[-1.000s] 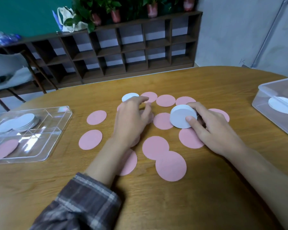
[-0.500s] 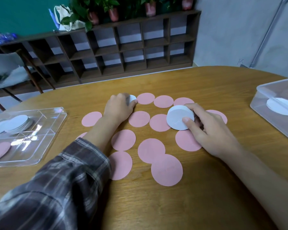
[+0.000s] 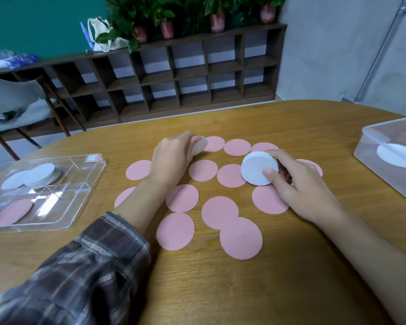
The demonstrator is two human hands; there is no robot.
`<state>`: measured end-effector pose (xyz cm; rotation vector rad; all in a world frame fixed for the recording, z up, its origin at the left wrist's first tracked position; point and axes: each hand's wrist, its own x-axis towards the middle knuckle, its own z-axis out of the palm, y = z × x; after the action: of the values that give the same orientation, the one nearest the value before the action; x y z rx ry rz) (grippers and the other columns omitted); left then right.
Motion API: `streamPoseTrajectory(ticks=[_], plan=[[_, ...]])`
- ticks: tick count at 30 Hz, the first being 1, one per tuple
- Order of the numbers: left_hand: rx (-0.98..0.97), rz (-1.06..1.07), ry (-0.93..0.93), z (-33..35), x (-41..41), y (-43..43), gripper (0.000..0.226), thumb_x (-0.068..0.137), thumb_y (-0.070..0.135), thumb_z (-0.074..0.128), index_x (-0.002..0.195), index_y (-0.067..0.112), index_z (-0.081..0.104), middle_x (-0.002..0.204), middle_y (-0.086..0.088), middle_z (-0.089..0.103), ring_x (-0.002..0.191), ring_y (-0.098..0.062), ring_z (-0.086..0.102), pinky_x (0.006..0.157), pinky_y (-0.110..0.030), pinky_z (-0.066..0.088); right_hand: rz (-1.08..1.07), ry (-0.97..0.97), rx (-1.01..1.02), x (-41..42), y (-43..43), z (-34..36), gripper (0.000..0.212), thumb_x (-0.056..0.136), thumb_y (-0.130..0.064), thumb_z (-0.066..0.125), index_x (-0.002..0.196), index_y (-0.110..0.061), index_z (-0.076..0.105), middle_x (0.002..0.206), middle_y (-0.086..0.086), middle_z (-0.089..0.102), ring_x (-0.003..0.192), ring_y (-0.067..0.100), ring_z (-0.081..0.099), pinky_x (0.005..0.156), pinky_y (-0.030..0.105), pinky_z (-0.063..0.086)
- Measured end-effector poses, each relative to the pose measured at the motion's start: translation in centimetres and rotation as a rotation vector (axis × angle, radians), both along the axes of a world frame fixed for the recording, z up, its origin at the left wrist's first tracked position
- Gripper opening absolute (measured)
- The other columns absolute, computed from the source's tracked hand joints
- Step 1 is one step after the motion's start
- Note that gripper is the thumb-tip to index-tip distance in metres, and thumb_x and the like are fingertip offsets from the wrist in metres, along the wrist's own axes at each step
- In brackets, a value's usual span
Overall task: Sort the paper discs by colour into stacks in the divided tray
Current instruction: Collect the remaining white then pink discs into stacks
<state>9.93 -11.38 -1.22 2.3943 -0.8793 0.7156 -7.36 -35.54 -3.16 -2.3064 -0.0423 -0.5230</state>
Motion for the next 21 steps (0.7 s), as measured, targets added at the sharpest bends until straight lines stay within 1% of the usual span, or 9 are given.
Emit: streamPoseTrajectory(ticks=[3,5,7,10,11,13,16,18,21], plan=[[-0.168,-0.056,0.023,0.6,-1.5,-0.2,0.032,0.109,0.032,0.049,0.1,0.015,0.074,0.084,0.003,0.073,0.074,-0.018,0.064,0.065,-0.039,0.051,-0.005,0.002,0.004,0.0,-0.1,-0.1,0.024,0.103,-0.029,0.055,0.127,-0.033,0.059,0.08,0.006,0.061,0.076,0.017,0.052,0.07,0.031,0.043],[-0.261,-0.079,0.082,1.0,-3.0,-0.5,0.027,0.108,0.027,0.052,0.098,0.016,0.074,0.082,0.007,0.07,0.073,-0.008,0.059,0.064,-0.027,0.046,-0.009,-0.001,0.006,0.0,-0.1,-0.1,0.024,0.103,-0.028,0.055,0.126,-0.033,0.059,0.078,0.007,0.061,0.074,0.017,0.052,0.069,0.03,0.042],[-0.322,-0.125,0.155,1.2,-4.9,-1.0,0.024,0.108,0.02,0.055,0.095,0.014,0.074,0.079,0.01,0.067,0.073,-0.004,0.056,0.064,-0.017,0.039,-0.02,-0.007,0.011,0.0,-0.1,0.0,0.024,0.103,-0.027,0.055,0.126,-0.033,0.059,0.077,0.009,0.061,0.074,0.018,0.052,0.069,0.03,0.042],[-0.368,-0.164,0.279,0.5,-7.2,-1.8,0.022,0.107,0.017,0.056,0.095,0.013,0.075,0.079,0.019,0.067,0.074,0.001,0.058,0.065,-0.011,0.037,-0.055,-0.012,0.013,0.1,-0.2,0.0,0.03,0.104,-0.026,0.053,0.133,-0.034,0.057,0.075,0.006,0.061,0.074,0.017,0.053,0.069,0.028,0.042],[-0.39,-0.181,0.332,0.1,-7.8,-2.1,0.022,0.106,0.018,0.057,0.096,0.013,0.075,0.076,0.02,0.067,0.071,0.0,0.058,0.065,-0.012,0.039,-0.065,-0.01,0.01,0.1,-0.2,0.0,0.033,0.104,-0.025,0.053,0.137,-0.033,0.056,0.074,0.003,0.06,0.074,0.015,0.053,0.068,0.026,0.042],[-0.444,-0.23,0.47,-0.5,-8.6,-2.7,0.018,0.105,0.019,0.059,0.098,0.016,0.075,0.063,0.008,0.067,0.057,-0.007,0.061,0.061,-0.02,0.046,-0.08,-0.001,0.001,0.1,-0.2,0.1,0.04,0.105,-0.027,0.053,0.145,-0.032,0.052,0.078,-0.009,0.059,0.075,0.009,0.054,0.066,0.018,0.042],[-0.529,-0.323,0.638,-0.6,-9.3,-3.2,0.011,0.104,0.015,0.063,0.107,0.013,0.073,0.073,-0.005,0.074,0.059,-0.021,0.073,0.062,-0.032,0.06,-0.095,0.021,0.012,0.2,-0.2,0.1,0.048,0.106,-0.029,0.051,0.153,-0.031,0.045,0.086,-0.022,0.055,0.077,-0.002,0.054,0.064,0.009,0.039],[-0.554,-0.35,0.682,-0.6,-9.5,-3.4,0.013,0.101,0.012,0.067,0.113,0.011,0.073,0.078,-0.006,0.075,0.062,-0.024,0.076,0.063,-0.038,0.064,-0.101,0.025,0.033,0.1,-0.2,0.2,0.049,0.106,-0.031,0.05,0.154,-0.034,0.042,0.083,-0.015,0.058,0.075,0.001,0.055,0.062,0.014,0.04],[-0.562,-0.343,0.706,-0.9,-9.6,-3.5,0.016,0.097,0.01,0.072,0.113,0.012,0.074,0.076,-0.005,0.074,0.062,-0.025,0.077,0.064,-0.044,0.066,-0.079,0.038,0.066,0.1,0.1,0.4,0.049,0.106,-0.032,0.048,0.154,-0.039,0.041,0.088,-0.019,0.058,0.079,0.01,0.06,0.067,0.023,0.047]])
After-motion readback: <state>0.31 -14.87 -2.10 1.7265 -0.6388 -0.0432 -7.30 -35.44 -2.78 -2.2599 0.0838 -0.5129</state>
